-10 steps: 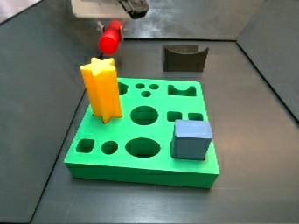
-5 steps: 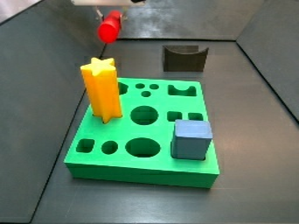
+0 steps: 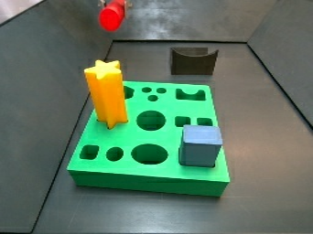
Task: Pick up the round object. Move up. Place the round object on the fixture. Regrasp the round object. Move to above the board. Insert the round object.
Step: Place the round object on the fixture.
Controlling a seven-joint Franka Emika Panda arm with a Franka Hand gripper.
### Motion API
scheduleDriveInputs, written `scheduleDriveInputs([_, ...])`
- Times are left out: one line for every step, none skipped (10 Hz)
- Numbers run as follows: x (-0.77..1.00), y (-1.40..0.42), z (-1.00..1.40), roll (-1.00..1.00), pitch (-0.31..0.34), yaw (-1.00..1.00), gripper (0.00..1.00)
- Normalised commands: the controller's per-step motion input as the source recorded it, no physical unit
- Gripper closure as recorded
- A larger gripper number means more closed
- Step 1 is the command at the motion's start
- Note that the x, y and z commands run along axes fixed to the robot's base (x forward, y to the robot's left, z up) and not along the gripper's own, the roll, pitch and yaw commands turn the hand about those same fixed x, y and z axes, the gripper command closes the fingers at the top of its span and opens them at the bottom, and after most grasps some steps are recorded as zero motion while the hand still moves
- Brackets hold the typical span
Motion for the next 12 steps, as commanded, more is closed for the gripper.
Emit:
scheduleDriveInputs([-0.03, 0.01, 0.73, 0.12, 0.070, 0.02, 1.00])
scheduleDriveInputs([-0.03, 0.01, 0.65, 0.11, 0.068, 0.02, 1.00])
scheduleDriveInputs([-0.02, 0.01, 0.49, 0.11, 0.075, 0.02, 1.00])
scheduleDriveInputs([-0.01, 0.01, 0.37, 0.10, 0.076, 0.02, 1.00])
scheduleDriveInputs([-0.01, 0.01, 0.20, 0.10, 0.079, 0.02, 1.00])
scheduleDriveInputs([1.00, -0.28, -0.11, -0.52, -0.351, -0.36, 1.00])
scheduleDriveInputs([1.00, -0.28, -0.14, -0.52, -0.340, -0.34, 1.00])
scheduleDriveInputs([1.00, -0.24, -0.14, -0.49, -0.287, -0.26, 1.00])
scheduleDriveInputs([1.00, -0.22, -0.12, -0.37, -0.182, -0.16, 1.00])
scheduleDriveInputs([1.00, -0.21, -0.12, -0.31, -0.138, -0.12, 1.00])
scheduleDriveInputs([1.00, -0.18, -0.12, -0.21, -0.088, -0.06, 1.00])
scheduleDriveInputs([1.00, -0.16, -0.11, -0.17, -0.069, -0.04, 1.00])
